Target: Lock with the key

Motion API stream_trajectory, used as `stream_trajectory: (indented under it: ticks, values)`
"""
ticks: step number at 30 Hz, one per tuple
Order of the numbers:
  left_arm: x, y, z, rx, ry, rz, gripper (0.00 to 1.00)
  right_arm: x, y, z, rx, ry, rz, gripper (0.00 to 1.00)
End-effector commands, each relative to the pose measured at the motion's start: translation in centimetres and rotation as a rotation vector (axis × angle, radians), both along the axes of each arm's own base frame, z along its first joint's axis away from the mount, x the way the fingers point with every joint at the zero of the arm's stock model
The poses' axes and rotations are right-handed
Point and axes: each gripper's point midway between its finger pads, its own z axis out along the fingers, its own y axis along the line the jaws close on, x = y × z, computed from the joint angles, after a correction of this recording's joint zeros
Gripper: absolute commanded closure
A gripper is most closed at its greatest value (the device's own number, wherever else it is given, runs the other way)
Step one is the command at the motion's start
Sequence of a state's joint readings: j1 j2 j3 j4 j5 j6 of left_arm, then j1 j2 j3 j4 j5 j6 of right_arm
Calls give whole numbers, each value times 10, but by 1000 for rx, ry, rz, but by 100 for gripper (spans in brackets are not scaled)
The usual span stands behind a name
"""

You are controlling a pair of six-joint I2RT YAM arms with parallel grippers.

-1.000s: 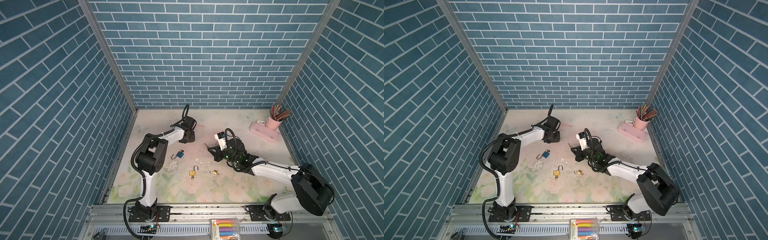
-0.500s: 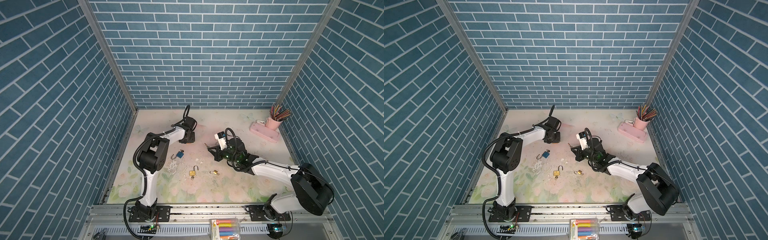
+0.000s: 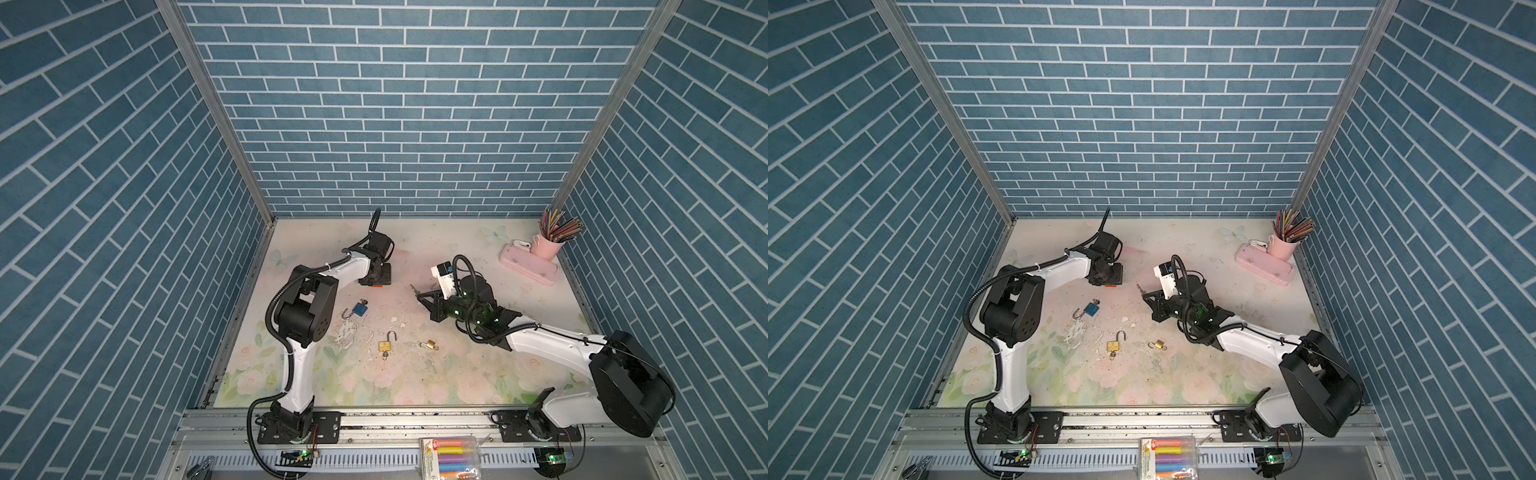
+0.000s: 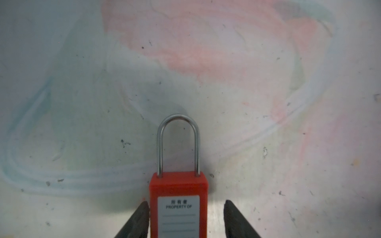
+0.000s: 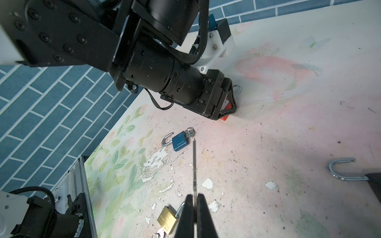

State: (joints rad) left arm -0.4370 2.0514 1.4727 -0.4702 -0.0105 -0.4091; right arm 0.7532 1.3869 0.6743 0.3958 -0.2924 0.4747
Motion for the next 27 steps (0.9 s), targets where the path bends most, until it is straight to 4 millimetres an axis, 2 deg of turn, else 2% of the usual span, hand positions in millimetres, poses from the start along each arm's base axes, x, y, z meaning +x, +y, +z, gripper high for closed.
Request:
stream_trajectory:
  ticks: [1, 4, 7, 9, 12, 14, 15, 18, 22, 25, 27]
  values:
    - [11, -2, 68, -60, -155, -5, 39, 3, -3, 11, 20, 7, -24, 100]
    - [12, 5, 129, -78, -293, 8, 38, 7, -4, 14, 23, 34, -36, 100]
    - [3, 29, 195, -80, -454, 45, 38, 12, -2, 13, -7, 64, -35, 100]
    - [-9, 52, 223, -85, -537, 84, 34, 18, -1, 7, -43, 106, -41, 100]
    - [-35, 92, 246, -108, -639, 156, 29, 27, 4, -5, -82, 165, -26, 100]
    - [-53, 116, 249, -133, -687, 193, 21, 34, 11, -12, -100, 186, -4, 100]
    - [-62, 123, 248, -141, -703, 185, 21, 39, 15, -14, -105, 198, 6, 100]
    - [-78, 139, 233, -126, -686, 168, 15, 53, 29, -24, -110, 263, 30, 100]
    - [-87, 153, 205, -94, -618, 194, 14, 71, 50, -43, -99, 342, 56, 100]
    - [-89, 170, 195, -56, -615, 291, 14, 82, 61, -57, -96, 379, 59, 100]
    - [-89, 170, 192, -72, -612, 310, 13, 90, 65, -67, -105, 397, 47, 100]
